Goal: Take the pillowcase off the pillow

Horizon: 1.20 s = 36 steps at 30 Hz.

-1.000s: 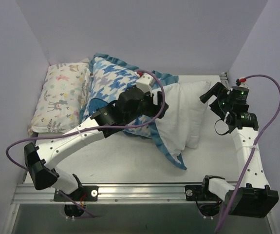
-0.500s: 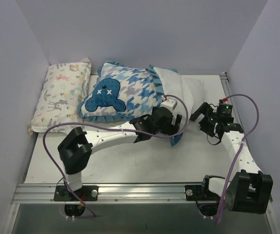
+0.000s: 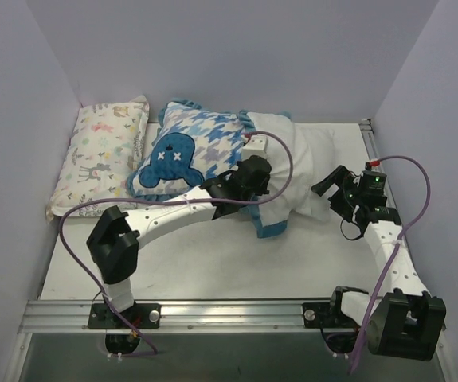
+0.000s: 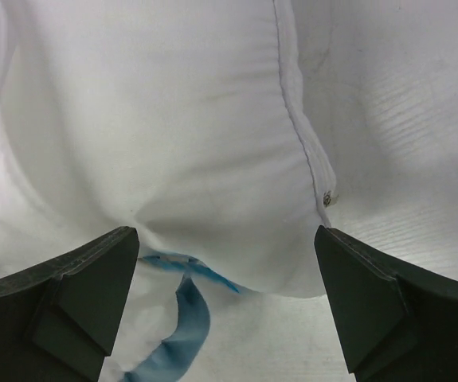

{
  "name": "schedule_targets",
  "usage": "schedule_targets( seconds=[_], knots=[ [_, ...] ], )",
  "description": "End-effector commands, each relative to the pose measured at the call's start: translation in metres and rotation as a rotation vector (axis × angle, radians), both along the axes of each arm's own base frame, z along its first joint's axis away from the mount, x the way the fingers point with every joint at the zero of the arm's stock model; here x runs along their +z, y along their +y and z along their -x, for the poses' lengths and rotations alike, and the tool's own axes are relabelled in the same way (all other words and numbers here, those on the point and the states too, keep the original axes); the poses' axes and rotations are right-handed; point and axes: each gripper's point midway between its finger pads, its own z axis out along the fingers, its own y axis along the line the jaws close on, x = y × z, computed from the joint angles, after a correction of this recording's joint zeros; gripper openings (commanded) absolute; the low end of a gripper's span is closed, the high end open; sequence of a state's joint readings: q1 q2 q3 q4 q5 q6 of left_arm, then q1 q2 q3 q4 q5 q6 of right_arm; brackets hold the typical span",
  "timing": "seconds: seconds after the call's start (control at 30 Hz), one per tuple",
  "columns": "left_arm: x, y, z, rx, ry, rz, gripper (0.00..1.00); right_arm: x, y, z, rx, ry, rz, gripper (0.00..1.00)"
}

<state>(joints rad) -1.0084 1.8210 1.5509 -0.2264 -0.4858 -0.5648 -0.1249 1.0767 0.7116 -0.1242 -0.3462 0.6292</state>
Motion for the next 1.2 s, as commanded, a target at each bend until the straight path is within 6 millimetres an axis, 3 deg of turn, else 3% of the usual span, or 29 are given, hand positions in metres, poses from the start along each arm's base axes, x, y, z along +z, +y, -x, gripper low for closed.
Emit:
schedule_targets(
  seconds=[0.0,0.1,0.23,0.43,0.57,0.63,0.67,0.73,0.77,0.8,0.9,0.93,1.03,1.1,1.17],
  knots=[
    [0.005,0.074,-0.016,0.202,0.026,0.019,0.00,0.011,-0.003,-0.003,-0.019,-0.047,-0.009,1.00],
    [-0.006,0.112,-0.018,0.277,0.062,0.046,0.00,0.012,-0.002,-0.005,-0.015,-0.056,-0.021,1.00],
    [-0.010,0.125,-0.019,0.268,0.074,0.082,0.00,0.016,0.014,-0.007,0.050,-0.094,-0.085,1.00],
    [-0.011,0.113,-0.018,0.209,0.079,0.086,0.00,0.020,0.043,-0.014,0.175,-0.130,-0.072,1.00],
    [-0.009,0.100,-0.021,0.163,0.085,0.090,0.00,0.000,0.056,-0.018,0.207,-0.088,-0.042,1.00],
    [-0.010,0.096,-0.021,0.143,0.088,0.083,0.00,-0.007,0.058,-0.022,0.205,-0.069,-0.047,0.95],
    [-0.010,0.096,-0.021,0.141,0.086,0.079,0.00,-0.010,0.057,-0.027,0.199,-0.046,-0.045,0.88],
    [-0.007,0.099,-0.023,0.141,0.083,0.066,0.00,-0.012,0.049,-0.030,0.179,-0.010,-0.004,0.24],
    [-0.008,0.105,-0.027,0.156,0.084,0.059,0.00,-0.009,0.044,-0.028,0.160,0.024,0.008,0.03],
    [-0.005,0.111,-0.029,0.168,0.082,0.058,0.00,-0.006,0.038,-0.028,0.144,0.027,0.021,0.00],
    [-0.003,0.143,-0.039,0.238,0.092,0.051,0.00,0.017,0.004,-0.026,0.041,0.011,0.057,0.00],
    [-0.003,0.154,-0.042,0.267,0.098,0.050,0.00,0.019,-0.016,-0.020,-0.013,0.031,0.080,0.00],
    [-0.005,0.204,-0.052,0.396,0.109,0.045,0.00,0.048,-0.050,-0.009,-0.132,0.000,0.117,0.00],
    [0.000,0.246,-0.056,0.508,0.112,0.068,0.00,0.065,-0.061,-0.006,-0.167,-0.036,0.119,0.00],
    [-0.007,0.276,-0.052,0.578,0.122,0.075,0.00,0.071,-0.072,-0.002,-0.206,-0.042,0.096,0.00]
  ],
)
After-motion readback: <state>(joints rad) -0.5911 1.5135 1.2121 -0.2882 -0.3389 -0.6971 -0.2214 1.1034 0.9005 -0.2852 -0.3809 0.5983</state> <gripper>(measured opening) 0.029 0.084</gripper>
